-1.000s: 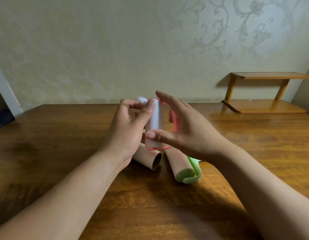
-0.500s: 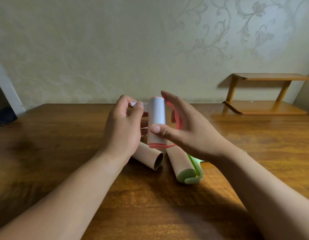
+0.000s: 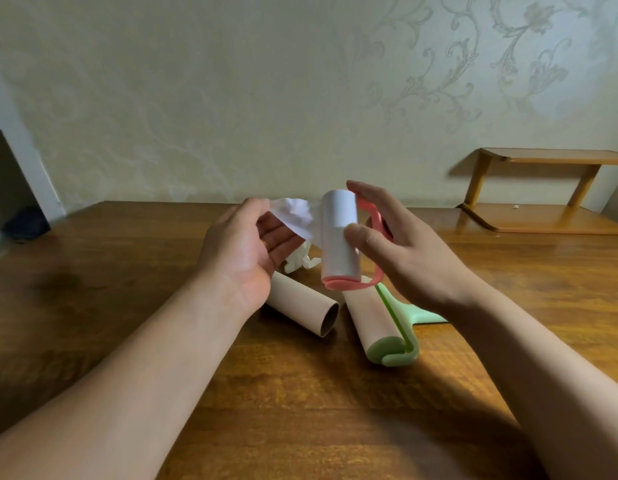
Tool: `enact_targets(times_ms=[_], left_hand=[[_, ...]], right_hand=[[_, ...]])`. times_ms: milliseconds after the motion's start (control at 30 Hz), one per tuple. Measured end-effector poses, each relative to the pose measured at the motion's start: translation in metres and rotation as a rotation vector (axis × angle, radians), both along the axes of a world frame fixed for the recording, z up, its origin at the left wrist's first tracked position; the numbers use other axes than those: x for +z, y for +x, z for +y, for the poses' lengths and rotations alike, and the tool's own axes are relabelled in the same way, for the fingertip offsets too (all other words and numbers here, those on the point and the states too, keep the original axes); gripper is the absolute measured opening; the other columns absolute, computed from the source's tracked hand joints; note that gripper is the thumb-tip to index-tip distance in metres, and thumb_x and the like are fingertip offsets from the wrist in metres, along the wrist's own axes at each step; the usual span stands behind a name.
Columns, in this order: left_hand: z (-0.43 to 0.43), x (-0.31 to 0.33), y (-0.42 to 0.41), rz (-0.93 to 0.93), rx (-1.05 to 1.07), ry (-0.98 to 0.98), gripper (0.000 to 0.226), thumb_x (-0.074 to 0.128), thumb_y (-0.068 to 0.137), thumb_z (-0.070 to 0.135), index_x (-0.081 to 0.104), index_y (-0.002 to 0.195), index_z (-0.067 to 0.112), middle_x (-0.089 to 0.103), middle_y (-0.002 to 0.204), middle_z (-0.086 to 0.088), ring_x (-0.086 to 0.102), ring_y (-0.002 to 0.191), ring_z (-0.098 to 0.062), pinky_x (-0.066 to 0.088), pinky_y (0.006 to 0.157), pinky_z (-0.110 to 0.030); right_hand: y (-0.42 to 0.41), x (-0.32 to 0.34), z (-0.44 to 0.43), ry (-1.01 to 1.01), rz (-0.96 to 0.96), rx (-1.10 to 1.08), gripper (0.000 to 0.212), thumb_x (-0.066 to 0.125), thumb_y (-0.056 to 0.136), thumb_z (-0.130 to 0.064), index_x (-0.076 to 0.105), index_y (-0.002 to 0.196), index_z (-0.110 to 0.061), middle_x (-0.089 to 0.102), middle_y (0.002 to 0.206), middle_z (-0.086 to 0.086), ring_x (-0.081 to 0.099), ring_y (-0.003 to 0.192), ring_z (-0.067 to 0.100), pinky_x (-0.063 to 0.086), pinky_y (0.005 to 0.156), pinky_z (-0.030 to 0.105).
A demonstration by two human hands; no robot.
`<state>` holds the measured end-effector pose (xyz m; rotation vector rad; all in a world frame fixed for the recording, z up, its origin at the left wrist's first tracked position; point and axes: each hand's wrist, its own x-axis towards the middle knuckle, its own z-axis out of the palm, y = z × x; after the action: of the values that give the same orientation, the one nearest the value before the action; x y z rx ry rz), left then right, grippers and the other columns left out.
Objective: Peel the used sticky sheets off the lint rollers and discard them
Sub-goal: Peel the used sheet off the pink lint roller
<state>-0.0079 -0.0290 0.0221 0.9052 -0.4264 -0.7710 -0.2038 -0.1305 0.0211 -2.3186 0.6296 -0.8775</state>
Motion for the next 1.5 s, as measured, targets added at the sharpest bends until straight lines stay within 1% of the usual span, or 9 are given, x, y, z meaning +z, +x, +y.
enact_targets(times_ms=[233,433,600,700,867,1067,1300,1367,1500], left_hand=[[-0.001,-0.002,-0.006,-0.055,-0.012,0.080,0.021,0.079,0.103,0.027,0.072,0.102,0.008,0.079,0.095,-0.013,0.080,0.080,-0.023,0.064,0.063,-0.030],[0.001,-0.002,-0.004,-0.288,-0.134,0.088,0.015,0.081,0.100,0.025,0.070,0.093,0.017,0.071,0.077,0.001,0.069,0.078,-0.017,0.060,0.067,-0.028],[0.003,-0.005,-0.012,-0.678,-0.156,0.217,0.047,0.075,0.073,0.035,0.075,0.119,0.024,0.075,0.124,-0.013,0.070,0.108,-0.023,0.053,0.095,-0.038],[0.005,-0.004,-0.006,-0.809,-0.197,0.267,0.052,0.076,0.076,0.049,0.078,0.124,0.028,0.079,0.128,-0.002,0.072,0.124,-0.017,0.055,0.110,-0.043],[0.005,-0.006,-0.002,-0.876,-0.289,0.300,0.055,0.084,0.083,0.062,0.081,0.122,0.024,0.084,0.120,0.005,0.074,0.120,-0.010,0.053,0.106,-0.038],[0.007,-0.006,-0.006,-0.815,-0.292,0.287,0.046,0.088,0.073,0.071,0.070,0.079,0.030,0.069,0.074,0.016,0.063,0.076,-0.005,0.043,0.079,-0.034],[0.008,-0.001,-0.013,-0.520,-0.350,0.092,0.023,0.077,0.093,0.032,0.061,0.080,0.023,0.078,0.080,0.003,0.073,0.075,-0.008,0.057,0.066,-0.022],[0.006,-0.003,-0.012,-0.509,-0.301,0.105,0.032,0.072,0.104,0.017,0.057,0.076,0.023,0.074,0.078,-0.002,0.072,0.073,-0.013,0.057,0.061,-0.021],[0.003,-0.011,-0.011,-0.966,-0.097,0.227,0.030,0.073,0.096,0.034,0.055,0.076,0.020,0.068,0.083,-0.020,0.066,0.081,-0.039,0.054,0.075,-0.043]], right_hand=[[0.003,0.000,0.002,0.023,-0.030,-0.006,0.058,0.051,0.102,-0.060,0.041,0.159,-0.052,0.045,0.125,-0.055,0.042,0.110,-0.042,0.038,0.092,0.011],[0.000,0.002,0.001,0.030,-0.079,-0.018,0.062,0.060,0.097,-0.074,0.047,0.154,-0.055,0.053,0.132,-0.045,0.055,0.129,-0.017,0.046,0.103,0.021],[0.000,0.004,0.003,0.035,-0.094,-0.020,0.060,0.061,0.098,-0.072,0.050,0.154,-0.051,0.059,0.149,-0.027,0.057,0.137,-0.003,0.050,0.110,0.032],[-0.002,0.006,0.002,0.027,-0.085,-0.021,0.060,0.060,0.099,-0.072,0.049,0.154,-0.050,0.058,0.146,-0.028,0.057,0.135,-0.003,0.048,0.103,0.026],[-0.005,0.005,0.000,0.004,-0.067,-0.021,0.063,0.059,0.096,-0.076,0.049,0.154,-0.051,0.058,0.151,-0.025,0.055,0.135,0.000,0.046,0.101,0.024],[-0.002,0.005,0.003,0.052,-0.110,0.009,0.049,0.049,0.105,-0.070,0.055,0.149,-0.051,0.061,0.145,-0.029,0.059,0.130,-0.009,0.045,0.099,0.017],[-0.005,0.009,-0.001,0.150,-0.200,0.002,0.052,0.042,0.105,-0.071,0.060,0.147,-0.045,0.068,0.133,-0.025,0.066,0.116,-0.003,0.054,0.098,0.030],[-0.005,0.008,-0.002,0.118,-0.176,-0.021,0.049,0.044,0.109,-0.067,0.057,0.150,-0.044,0.065,0.137,-0.028,0.063,0.122,-0.007,0.053,0.098,0.030],[-0.003,0.005,-0.001,-0.137,-0.057,-0.182,0.041,0.041,0.115,-0.053,0.050,0.155,-0.045,0.065,0.149,-0.011,0.063,0.130,0.013,0.055,0.098,0.041]])
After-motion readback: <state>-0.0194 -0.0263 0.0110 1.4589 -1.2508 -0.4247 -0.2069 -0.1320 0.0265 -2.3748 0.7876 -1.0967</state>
